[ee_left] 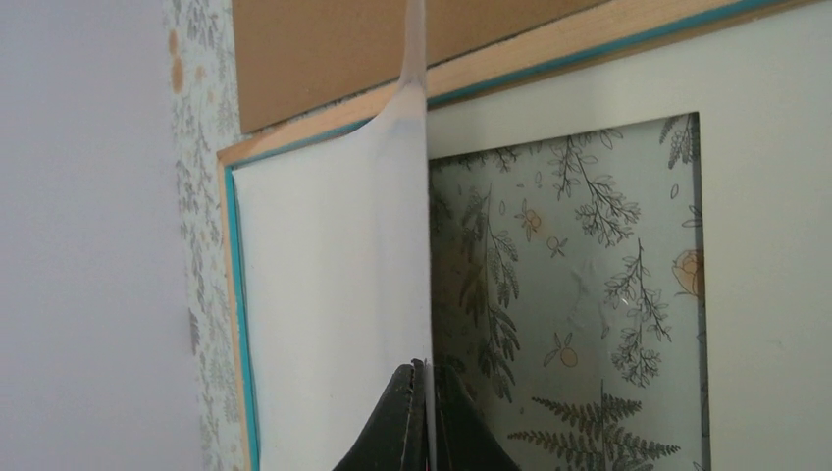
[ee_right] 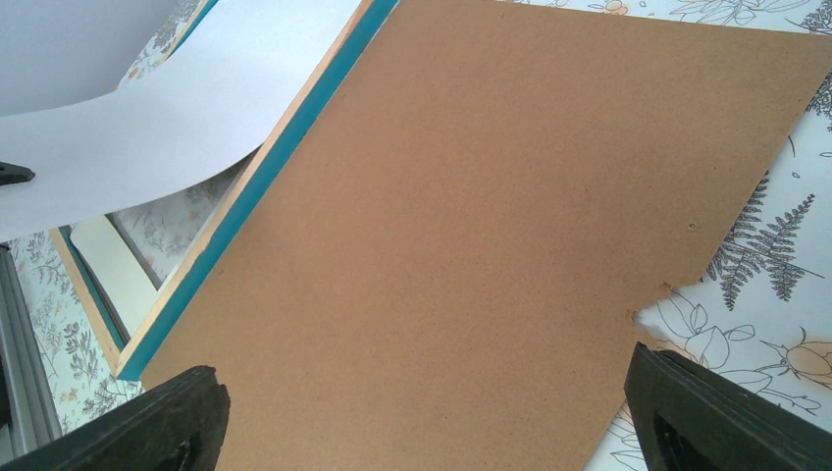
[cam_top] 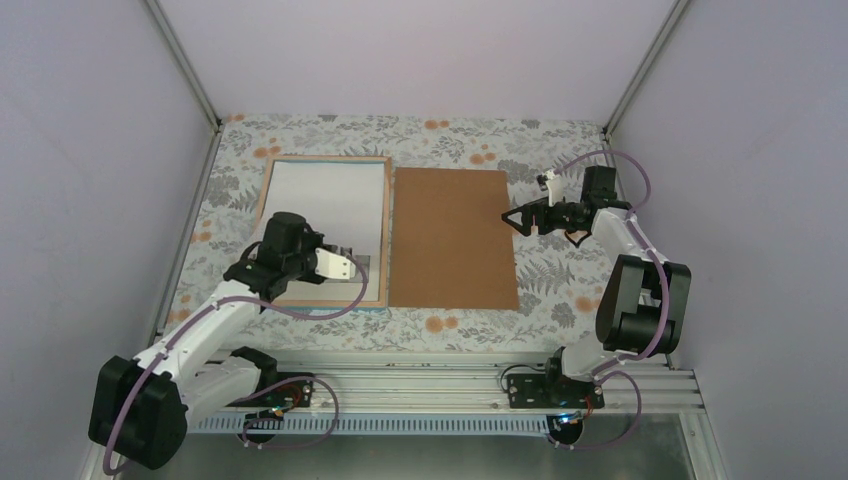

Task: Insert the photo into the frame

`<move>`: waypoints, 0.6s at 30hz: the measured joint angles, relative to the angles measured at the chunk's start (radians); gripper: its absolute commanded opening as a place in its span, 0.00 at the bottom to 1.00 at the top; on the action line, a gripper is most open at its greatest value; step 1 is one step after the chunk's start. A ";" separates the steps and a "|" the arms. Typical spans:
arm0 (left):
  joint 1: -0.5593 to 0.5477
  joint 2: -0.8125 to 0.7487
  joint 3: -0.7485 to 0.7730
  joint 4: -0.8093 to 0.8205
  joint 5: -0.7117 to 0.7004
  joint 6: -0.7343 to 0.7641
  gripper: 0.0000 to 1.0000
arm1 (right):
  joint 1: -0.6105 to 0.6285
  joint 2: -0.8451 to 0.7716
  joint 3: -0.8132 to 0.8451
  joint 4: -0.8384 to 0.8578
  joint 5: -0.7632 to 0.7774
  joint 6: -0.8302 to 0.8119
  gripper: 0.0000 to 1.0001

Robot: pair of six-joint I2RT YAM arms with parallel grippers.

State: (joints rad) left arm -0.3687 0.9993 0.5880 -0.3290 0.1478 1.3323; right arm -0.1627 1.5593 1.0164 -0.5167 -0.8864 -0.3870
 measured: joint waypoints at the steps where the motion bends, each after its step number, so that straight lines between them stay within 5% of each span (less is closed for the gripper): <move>1: 0.000 0.001 -0.006 0.005 -0.006 0.000 0.02 | 0.000 0.000 0.000 0.000 0.000 0.000 1.00; 7: 0.000 0.002 -0.051 0.039 -0.043 0.022 0.04 | 0.000 0.000 0.000 0.000 0.000 0.000 1.00; 11: 0.000 -0.007 -0.071 0.040 -0.061 0.044 0.34 | 0.000 0.000 0.000 0.000 0.000 0.000 1.00; 18: 0.000 -0.019 -0.070 0.021 -0.075 0.047 0.60 | 0.000 0.000 0.000 0.000 0.000 0.000 1.00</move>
State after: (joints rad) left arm -0.3687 0.9802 0.5179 -0.3084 0.0731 1.3792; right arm -0.1631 1.5593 1.0164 -0.5167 -0.8860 -0.3874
